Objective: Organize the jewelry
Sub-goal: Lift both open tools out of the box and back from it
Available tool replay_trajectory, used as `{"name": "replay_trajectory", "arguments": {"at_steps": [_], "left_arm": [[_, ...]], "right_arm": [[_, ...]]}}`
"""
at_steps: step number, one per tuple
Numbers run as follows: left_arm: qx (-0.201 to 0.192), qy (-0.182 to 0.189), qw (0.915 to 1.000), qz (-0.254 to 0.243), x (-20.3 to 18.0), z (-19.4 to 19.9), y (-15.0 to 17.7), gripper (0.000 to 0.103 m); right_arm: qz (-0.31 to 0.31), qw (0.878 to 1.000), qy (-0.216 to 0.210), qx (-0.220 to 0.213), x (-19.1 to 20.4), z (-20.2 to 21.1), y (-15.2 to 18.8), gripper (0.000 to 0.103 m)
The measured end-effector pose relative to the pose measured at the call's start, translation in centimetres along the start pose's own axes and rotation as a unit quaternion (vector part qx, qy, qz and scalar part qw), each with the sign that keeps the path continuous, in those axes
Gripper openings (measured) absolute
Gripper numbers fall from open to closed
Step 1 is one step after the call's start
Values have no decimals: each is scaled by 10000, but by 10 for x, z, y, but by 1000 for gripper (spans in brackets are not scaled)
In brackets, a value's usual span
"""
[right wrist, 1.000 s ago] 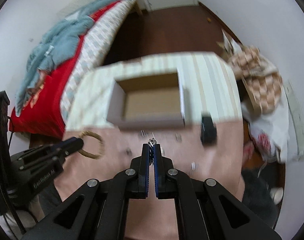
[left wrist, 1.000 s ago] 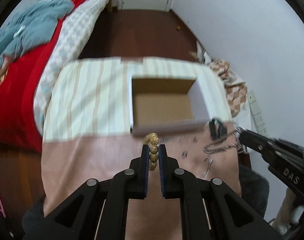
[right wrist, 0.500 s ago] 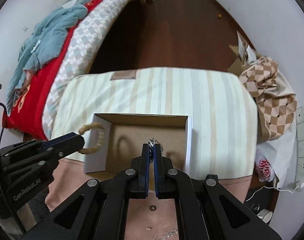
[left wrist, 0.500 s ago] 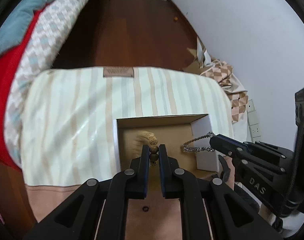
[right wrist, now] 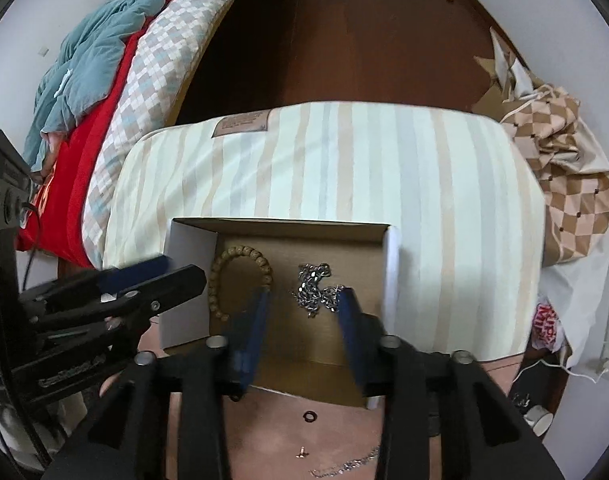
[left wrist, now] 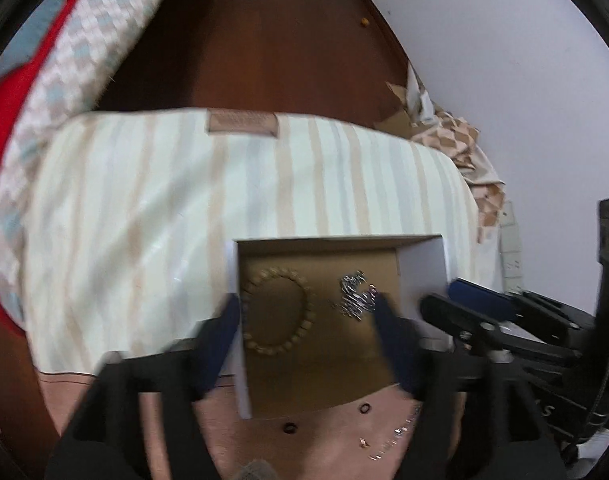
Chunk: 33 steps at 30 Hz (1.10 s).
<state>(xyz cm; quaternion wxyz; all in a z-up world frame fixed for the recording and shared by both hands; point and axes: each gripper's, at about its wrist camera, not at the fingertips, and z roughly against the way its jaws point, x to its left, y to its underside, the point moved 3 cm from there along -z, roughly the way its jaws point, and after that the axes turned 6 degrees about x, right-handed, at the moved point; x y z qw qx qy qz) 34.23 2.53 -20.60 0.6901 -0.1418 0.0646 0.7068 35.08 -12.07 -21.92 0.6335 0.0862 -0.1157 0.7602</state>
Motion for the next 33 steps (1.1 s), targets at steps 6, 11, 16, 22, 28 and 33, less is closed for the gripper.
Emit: {"name": "replay_trajectory", "arguments": {"at_steps": [6,11,16,22,28,33], "left_arm": [[-587,-700,9956,-199,-1,30,12,87],[-767,-1336,9877,-255,5,30,35,96],[-825,-1648,9826,-239,11,26,50,98],[-902,-1746,9804,-152,13,31,65,99],[-1143,-1802,9769,-77,9,51,84,99],[-1419,-1842,9726,-11,4,74,106,99]], "right_arm": [[133,9968,743,-272,0,23,16,65],[-43,9910,1287,-358,-9,20,38,90],[-137,9870,1527,-479,-10,13,52,94],[-169,9838,1633,-720,-4,22,63,98],[-164,9812,1644,-1003,8,45,81,98],[-153,9791,1593,-1254,18,69,98,98]]}}
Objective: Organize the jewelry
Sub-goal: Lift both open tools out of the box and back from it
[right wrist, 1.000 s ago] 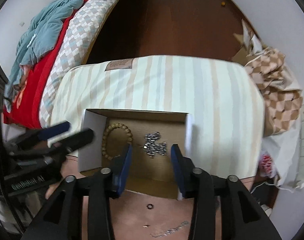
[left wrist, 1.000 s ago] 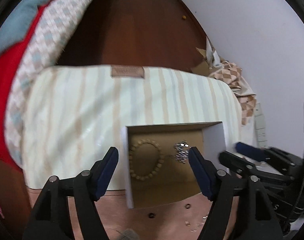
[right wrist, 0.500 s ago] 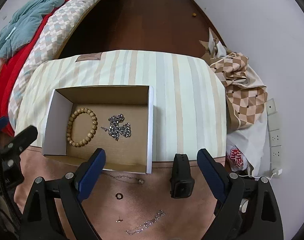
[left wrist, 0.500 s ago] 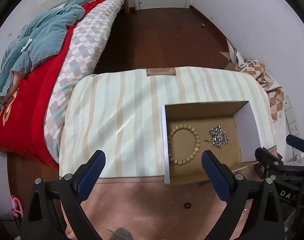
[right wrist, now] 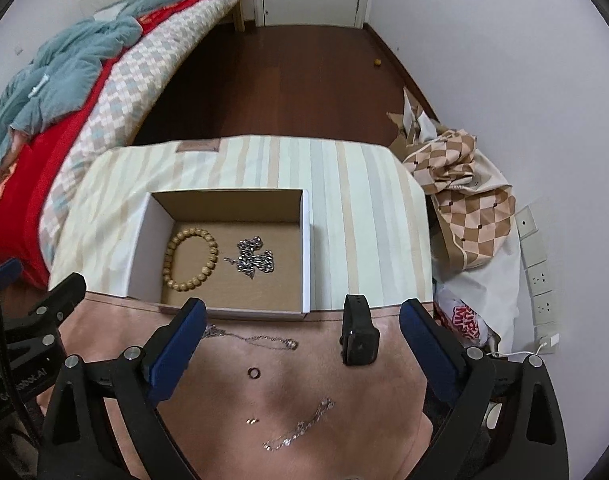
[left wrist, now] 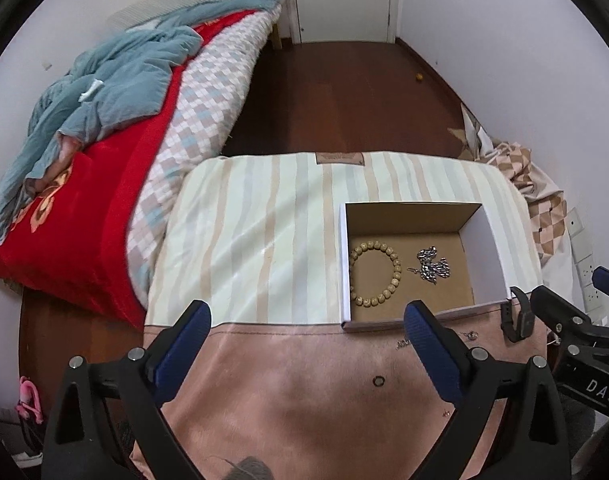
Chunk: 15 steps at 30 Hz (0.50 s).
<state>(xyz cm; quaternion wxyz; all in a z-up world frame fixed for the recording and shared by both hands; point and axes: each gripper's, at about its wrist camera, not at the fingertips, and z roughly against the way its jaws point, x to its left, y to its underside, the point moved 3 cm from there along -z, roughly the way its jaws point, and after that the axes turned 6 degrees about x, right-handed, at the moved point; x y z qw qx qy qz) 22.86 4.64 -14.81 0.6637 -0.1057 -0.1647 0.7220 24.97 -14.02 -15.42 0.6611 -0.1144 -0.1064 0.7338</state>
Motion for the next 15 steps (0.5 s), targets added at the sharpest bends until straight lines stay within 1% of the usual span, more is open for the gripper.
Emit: {"name": "replay_trajectory", "arguments": {"at_steps": [5,6,7,15], "left_arm": [[-236,10,9997,85,4,30,15,99],[-270,35,9996,96,5,35,18,99],[-311,36,9995,105,5,41,21,99],[-749,37,9971,127,10,90,38,99]], "right_arm": [[9,9994,6,-340,2,36,17,98],[8,9993,7,-385,2,42,19,100],[16,9989,12,-466,3,50,24,103],[5,9957,1,-929,5,101,45,103]]}}
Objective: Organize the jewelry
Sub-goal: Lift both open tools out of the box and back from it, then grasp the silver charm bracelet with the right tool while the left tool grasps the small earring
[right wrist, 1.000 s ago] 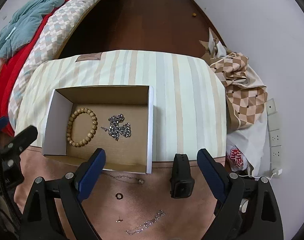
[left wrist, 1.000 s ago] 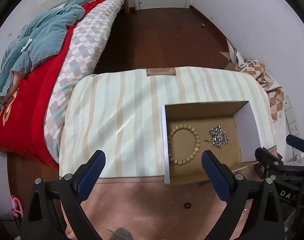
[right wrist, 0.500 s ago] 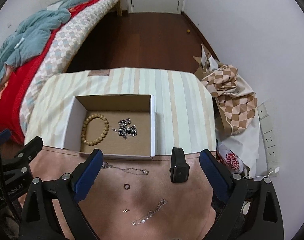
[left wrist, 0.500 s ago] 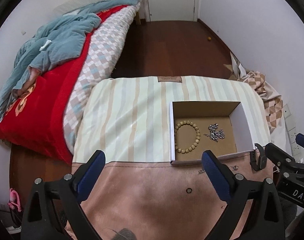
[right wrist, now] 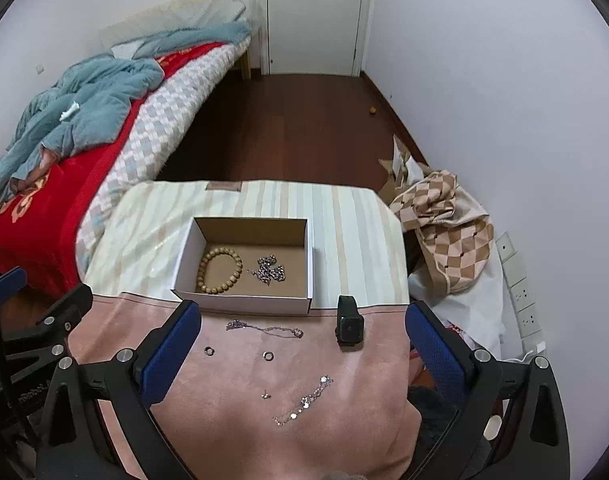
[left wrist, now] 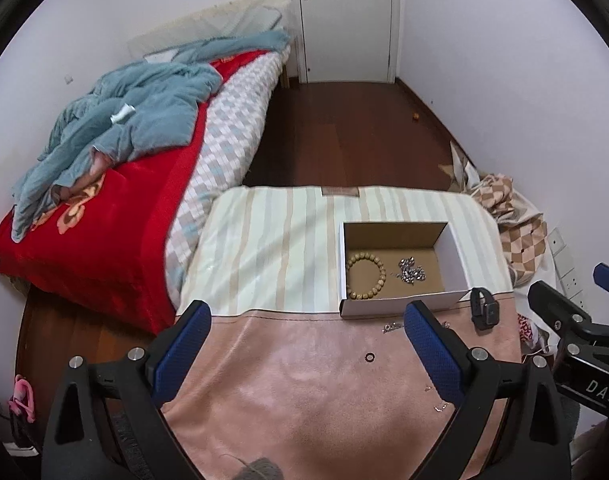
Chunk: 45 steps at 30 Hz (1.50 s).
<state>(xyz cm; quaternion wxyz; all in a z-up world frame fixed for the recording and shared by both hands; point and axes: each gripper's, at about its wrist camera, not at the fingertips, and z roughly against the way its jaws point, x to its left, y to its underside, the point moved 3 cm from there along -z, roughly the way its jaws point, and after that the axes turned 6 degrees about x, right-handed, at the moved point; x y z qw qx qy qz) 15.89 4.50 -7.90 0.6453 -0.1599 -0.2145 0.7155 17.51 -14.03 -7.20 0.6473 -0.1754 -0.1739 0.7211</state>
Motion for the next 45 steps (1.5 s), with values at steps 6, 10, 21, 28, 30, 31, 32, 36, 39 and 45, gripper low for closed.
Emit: {"name": "replay_trajectory", "arguments": {"at_steps": [6,10,21,28,30,31,32,36,39,45], "left_arm": [[-227,57,9997,21,3,28,5,99],[-290,117,9995,88,4,31,12,99],[490,-426,9979,0,-7,-53,75,103],[1103,-845,9903,-13,-2,-107,111,103],[1149,-905,9892,-29,0,-113,114,103],[1175,-932,9887,-29,1,-115,115,103],[1189,-942,9884,-24,2,-117,114,103],[1222,-916,9883,-46,-2,-122,113,103],[1249,-797,9889,-117,-11,-125,113,103],[1399,-279,9895,-215,-42,-132,114,103]], "right_arm": [[-27,9997,-148,-175,5,31,11,103],[-93,9993,-272,-230,3,43,20,103],[-956,9914,-376,805,-56,-63,90,103],[-1113,9801,-465,1578,-56,-154,144,69],[-1130,9797,-472,1587,-53,-168,148,68],[-1121,9799,-496,1575,-50,-173,149,67],[-1088,9802,-483,1579,-46,-178,150,64],[-676,9870,-22,1461,-28,-186,150,42],[-539,9895,-31,1343,-25,-185,154,5],[-1011,9857,-262,1323,-57,-175,156,4]]}}
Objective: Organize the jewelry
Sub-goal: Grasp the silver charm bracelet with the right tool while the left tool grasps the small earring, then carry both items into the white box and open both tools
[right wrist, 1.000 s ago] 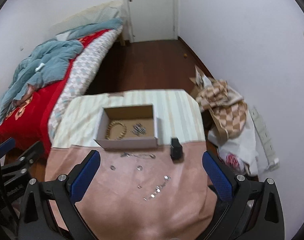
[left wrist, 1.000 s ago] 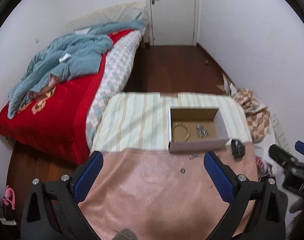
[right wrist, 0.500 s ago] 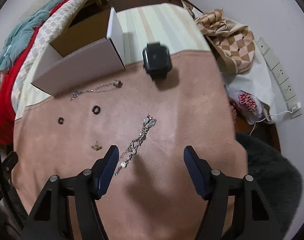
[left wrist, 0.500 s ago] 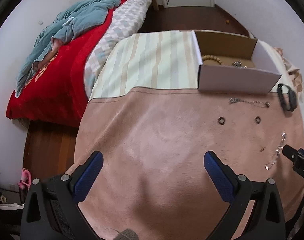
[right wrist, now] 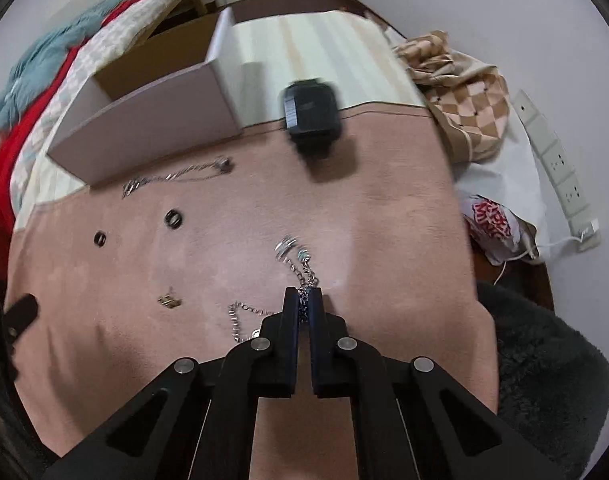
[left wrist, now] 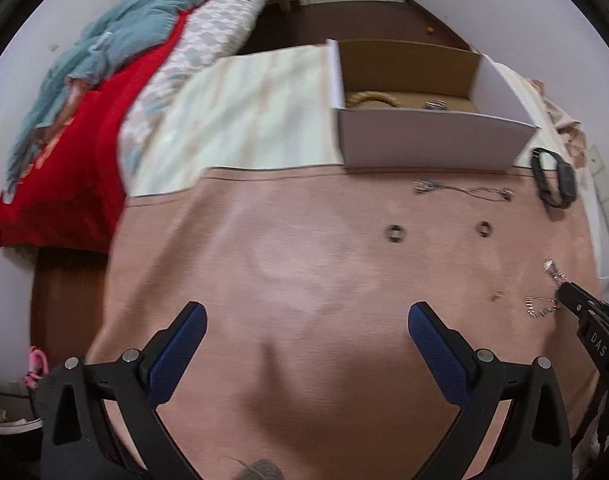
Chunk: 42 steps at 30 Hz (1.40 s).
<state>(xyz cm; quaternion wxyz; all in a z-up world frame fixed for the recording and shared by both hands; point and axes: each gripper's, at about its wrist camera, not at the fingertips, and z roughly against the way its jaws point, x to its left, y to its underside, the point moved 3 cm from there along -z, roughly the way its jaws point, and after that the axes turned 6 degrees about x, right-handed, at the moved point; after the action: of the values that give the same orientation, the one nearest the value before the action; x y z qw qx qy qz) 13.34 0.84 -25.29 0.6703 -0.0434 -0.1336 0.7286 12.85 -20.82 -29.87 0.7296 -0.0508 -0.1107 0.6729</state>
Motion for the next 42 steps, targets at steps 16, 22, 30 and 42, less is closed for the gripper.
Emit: {"name": "replay_trajectory", "arguments": {"at_steps": [16,22,30,42], "left_arm": [[225,1089,9915,-672,-103,-23,10,66],[107,1019,9903,-938,-118,-25,9,28],[13,1041,9896,-994,-117,-23,7,4],[-317,1201,9872,-1000,-109,2,4,4]], "right_arm": [[-397,9992,-49,-60,-47,7,-12,4],[-474,9989,-40,-16,-54,3,-13,4],[-430,9991,-22,-32,-51,4,-16,4],[-339,9993,-72,-172,-46,20,-17,4]]}}
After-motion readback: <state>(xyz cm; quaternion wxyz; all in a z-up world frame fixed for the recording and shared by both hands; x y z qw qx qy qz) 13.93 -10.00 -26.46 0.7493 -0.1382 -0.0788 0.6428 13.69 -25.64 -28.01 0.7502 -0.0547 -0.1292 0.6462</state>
